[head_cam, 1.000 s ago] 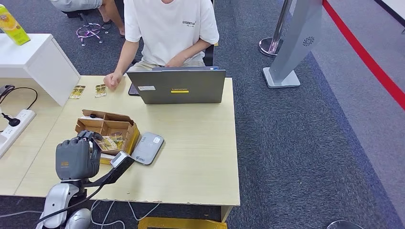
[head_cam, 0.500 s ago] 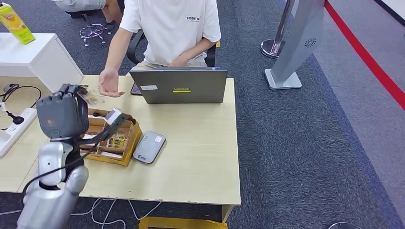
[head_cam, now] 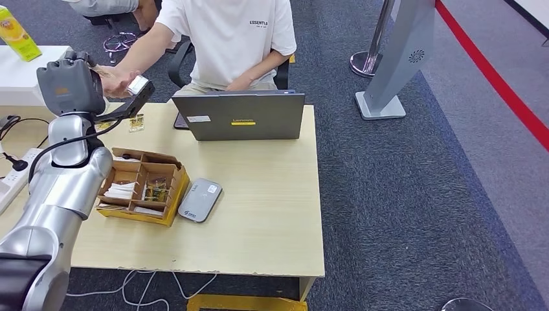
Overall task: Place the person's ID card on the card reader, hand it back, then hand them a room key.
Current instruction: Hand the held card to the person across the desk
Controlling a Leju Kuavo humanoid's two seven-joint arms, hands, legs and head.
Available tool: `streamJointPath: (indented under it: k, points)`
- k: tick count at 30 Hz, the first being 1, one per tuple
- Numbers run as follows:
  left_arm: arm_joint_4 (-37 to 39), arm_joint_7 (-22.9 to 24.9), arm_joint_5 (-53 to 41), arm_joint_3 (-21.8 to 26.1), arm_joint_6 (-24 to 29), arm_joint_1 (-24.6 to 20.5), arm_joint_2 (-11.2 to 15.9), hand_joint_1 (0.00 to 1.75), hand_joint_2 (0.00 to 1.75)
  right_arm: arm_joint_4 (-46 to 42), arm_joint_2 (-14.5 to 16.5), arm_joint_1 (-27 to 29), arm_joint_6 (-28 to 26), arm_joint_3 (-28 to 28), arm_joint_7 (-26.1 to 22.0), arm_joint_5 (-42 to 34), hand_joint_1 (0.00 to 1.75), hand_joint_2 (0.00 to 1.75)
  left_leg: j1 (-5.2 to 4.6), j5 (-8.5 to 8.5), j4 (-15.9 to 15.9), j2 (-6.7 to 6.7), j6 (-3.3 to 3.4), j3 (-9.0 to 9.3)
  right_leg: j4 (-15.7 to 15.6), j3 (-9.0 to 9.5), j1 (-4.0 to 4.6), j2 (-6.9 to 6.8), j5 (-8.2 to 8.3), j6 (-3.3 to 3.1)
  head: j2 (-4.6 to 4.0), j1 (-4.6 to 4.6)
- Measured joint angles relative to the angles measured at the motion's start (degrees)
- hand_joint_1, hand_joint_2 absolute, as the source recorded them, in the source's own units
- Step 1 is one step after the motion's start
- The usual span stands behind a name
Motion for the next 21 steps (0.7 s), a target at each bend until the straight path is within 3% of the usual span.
streamJointPath:
  k: [10, 13, 18, 21]
  points:
    - [4.06, -1.78, 1.96, 0.28, 0.11, -1.09, -0.49, 0.00, 1.75, 0.01, -0.14, 0.02, -0.56, -0.03, 0.10, -0.09, 0.00, 1.75, 0.00, 0.00, 0.00, 0.00, 0.00, -0.03, 0.00, 0.00, 0.00, 0.00, 0.00, 0.00, 0.00, 0.01]
    - [2.24, -3.95, 3.73, 0.51, 0.43, 1.01, -0.44, 0.00, 1.75, 0.01, -0.17, 0.02, -0.96, -0.25, 0.45, -0.25, 0.00, 1.75, -0.01, 0.00, 0.00, 0.00, 0.00, -0.04, 0.00, 0.01, -0.01, 0.00, 0.00, 0.00, 0.00, 0.00]
    - [-9.84, -6.92, 8.16, 1.06, 0.49, 9.79, 1.93, 0.00, 1.75, 0.01, -0.21, 0.20, -1.65, -1.36, 0.29, -1.24, 0.00, 1.75, -0.02, -0.03, -0.05, 0.04, -0.03, -0.09, 0.05, 0.05, -0.01, 0.05, -0.04, -0.01, 0.00, 0.06]
    - [-26.26, -11.16, 16.21, 4.34, -0.37, 23.09, 6.55, 0.00, 1.75, 0.01, -0.20, 0.53, -2.29, -2.73, -0.27, -2.22, 0.00, 1.75, -0.07, -0.39, -0.17, 0.54, -0.18, 0.23, 0.10, 0.12, -0.05, 0.53, -0.23, -0.17, 0.00, 0.19]
